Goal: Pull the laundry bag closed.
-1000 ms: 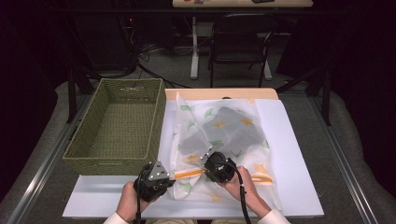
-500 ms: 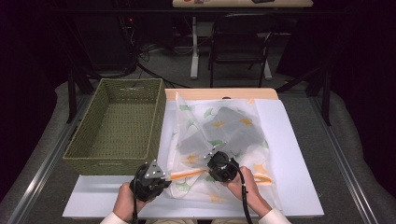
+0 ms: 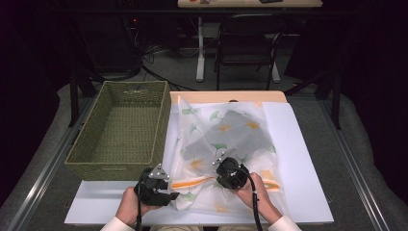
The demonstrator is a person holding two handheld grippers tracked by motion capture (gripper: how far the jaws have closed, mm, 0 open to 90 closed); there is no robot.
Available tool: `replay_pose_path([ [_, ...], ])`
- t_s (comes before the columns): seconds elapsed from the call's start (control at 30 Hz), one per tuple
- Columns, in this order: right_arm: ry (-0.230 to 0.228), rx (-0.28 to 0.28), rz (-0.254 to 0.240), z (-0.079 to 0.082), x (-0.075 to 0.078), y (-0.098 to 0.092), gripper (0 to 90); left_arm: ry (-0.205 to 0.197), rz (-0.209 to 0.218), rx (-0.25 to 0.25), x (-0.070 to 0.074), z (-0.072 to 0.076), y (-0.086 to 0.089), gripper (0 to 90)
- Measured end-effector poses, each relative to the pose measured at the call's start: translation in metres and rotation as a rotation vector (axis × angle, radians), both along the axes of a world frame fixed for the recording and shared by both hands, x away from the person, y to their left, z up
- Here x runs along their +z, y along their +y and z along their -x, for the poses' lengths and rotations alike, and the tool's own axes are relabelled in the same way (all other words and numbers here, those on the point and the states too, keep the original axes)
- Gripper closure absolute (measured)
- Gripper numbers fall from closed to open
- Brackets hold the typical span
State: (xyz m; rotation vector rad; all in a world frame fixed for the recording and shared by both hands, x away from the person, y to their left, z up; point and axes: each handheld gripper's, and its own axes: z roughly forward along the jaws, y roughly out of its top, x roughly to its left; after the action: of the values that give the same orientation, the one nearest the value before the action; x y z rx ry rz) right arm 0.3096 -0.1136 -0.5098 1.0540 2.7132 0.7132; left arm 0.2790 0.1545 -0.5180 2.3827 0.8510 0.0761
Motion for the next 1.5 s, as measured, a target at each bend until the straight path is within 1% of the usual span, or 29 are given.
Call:
replay_pose_path([
  [0.03, -0.004, 0.006, -0.002, 0.001, 0.001, 0.0, 89.8, 0.004, 0.005, 0.006, -0.001, -0.002, 0.0, 50.0],
  [0.07, 0.001, 0.006, -0.006, 0.002, 0.001, 0.0, 89.8, 0.004, 0.019, 0.007, -0.002, -0.004, 0.0, 50.2],
  [0.1, 0.001, 0.007, -0.005, 0.002, 0.002, 0.0, 89.8, -0.004, 0.033, 0.013, -0.002, -0.006, -0.001, 52.7],
  [0.13, -0.003, 0.01, 0.0, 0.002, 0.002, 0.0, 89.9, -0.022, 0.044, 0.023, -0.003, -0.006, -0.001, 58.4],
  [0.17, -0.007, 0.008, 0.001, 0.003, 0.001, 0.0, 89.9, -0.03, 0.047, 0.02, -0.003, -0.007, -0.002, 64.3],
  [0.2, -0.005, 0.001, 0.006, 0.003, 0.001, -0.001, 89.9, -0.04, 0.045, 0.027, -0.003, -0.006, -0.003, 70.9],
  [0.23, -0.014, -0.002, 0.006, 0.003, 0.001, -0.002, 89.9, -0.055, 0.048, 0.034, -0.002, -0.005, -0.003, 77.8],
  [0.27, -0.02, -0.01, 0.009, 0.003, 0.001, -0.003, 89.9, -0.066, 0.049, 0.035, -0.001, -0.004, -0.003, 81.1],
  [0.3, -0.024, -0.02, 0.005, 0.003, 0.001, -0.004, 89.9, -0.073, 0.05, 0.033, 0.0, -0.003, -0.003, 82.8],
  [0.33, -0.024, -0.02, 0.001, 0.003, 0.001, -0.005, 89.9, -0.076, 0.048, 0.042, 0.001, -0.002, -0.003, 83.7],
  [0.43, -0.037, -0.044, 0.009, 0.005, 0.002, -0.005, 90.0, -0.071, 0.044, 0.059, 0.002, -0.001, 0.0, 84.5],
  [0.6, -0.04, -0.067, 0.03, 0.007, 0.002, -0.012, 90.0, -0.05, 0.045, 0.079, 0.002, -0.002, 0.008, 84.5],
  [0.63, -0.041, -0.066, 0.029, 0.007, 0.003, -0.013, 90.0, -0.048, 0.044, 0.079, 0.002, -0.002, 0.008, 84.5],
  [0.7, -0.042, -0.082, 0.033, 0.008, 0.004, -0.017, 90.0, -0.048, 0.037, 0.076, 0.002, -0.002, 0.008, 84.4],
  [0.83, -0.029, -0.1, 0.049, 0.01, 0.003, -0.026, 89.9, -0.042, 0.024, 0.07, 0.002, -0.002, 0.009, 84.4],
  [0.9, -0.034, -0.116, 0.043, 0.011, 0.003, -0.031, 89.9, -0.038, 0.02, 0.071, 0.001, -0.002, 0.009, 84.4],
  [0.93, -0.033, -0.118, 0.054, 0.012, 0.002, -0.033, 90.0, -0.04, 0.018, 0.074, 0.001, -0.002, 0.009, 84.4],
  [0.97, -0.042, -0.13, 0.055, 0.012, 0.002, -0.035, 90.0, -0.038, 0.019, 0.073, 0.0, -0.002, 0.009, 84.4],
  [1.0, -0.039, -0.136, 0.069, 0.012, 0.001, -0.038, 89.9, -0.04, 0.02, 0.074, 0.0, -0.002, 0.009, 84.4],
  [1.03, -0.039, -0.136, 0.069, 0.012, 0.001, -0.038, 89.9, -0.04, 0.02, 0.074, 0.0, -0.002, 0.009, 84.4],
  [1.07, -0.032, -0.158, 0.07, 0.012, -0.001, -0.044, 89.9, -0.041, 0.016, 0.072, 0.0, -0.002, 0.01, 84.4],
  [1.1, -0.028, -0.171, 0.081, 0.013, -0.002, -0.052, 89.9, -0.037, 0.015, 0.082, 0.0, -0.002, 0.01, 84.4],
  [1.13, -0.026, -0.187, 0.082, 0.014, -0.003, -0.057, 90.0, -0.039, 0.013, 0.077, 0.0, -0.002, 0.011, 84.4],
  [1.2, -0.022, -0.188, 0.082, 0.014, -0.003, -0.059, 90.0, -0.039, 0.013, 0.077, 0.0, -0.002, 0.011, 84.3],
  [1.37, -0.022, -0.188, 0.082, 0.014, -0.003, -0.059, 89.9, -0.039, 0.013, 0.077, 0.0, -0.002, 0.011, 84.3],
  [1.4, -0.022, -0.188, 0.082, 0.014, -0.003, -0.059, 89.9, -0.038, 0.002, 0.079, -0.001, -0.002, 0.011, 84.3],
  [1.43, -0.016, -0.282, 0.09, 0.023, -0.004, -0.102, 89.9, -0.038, 0.0, 0.08, -0.001, -0.002, 0.011, 84.3],
  [1.5, -0.01, -0.304, 0.092, 0.025, -0.005, -0.111, 89.9, -0.037, -0.002, 0.079, -0.001, -0.002, 0.011, 84.3],
])
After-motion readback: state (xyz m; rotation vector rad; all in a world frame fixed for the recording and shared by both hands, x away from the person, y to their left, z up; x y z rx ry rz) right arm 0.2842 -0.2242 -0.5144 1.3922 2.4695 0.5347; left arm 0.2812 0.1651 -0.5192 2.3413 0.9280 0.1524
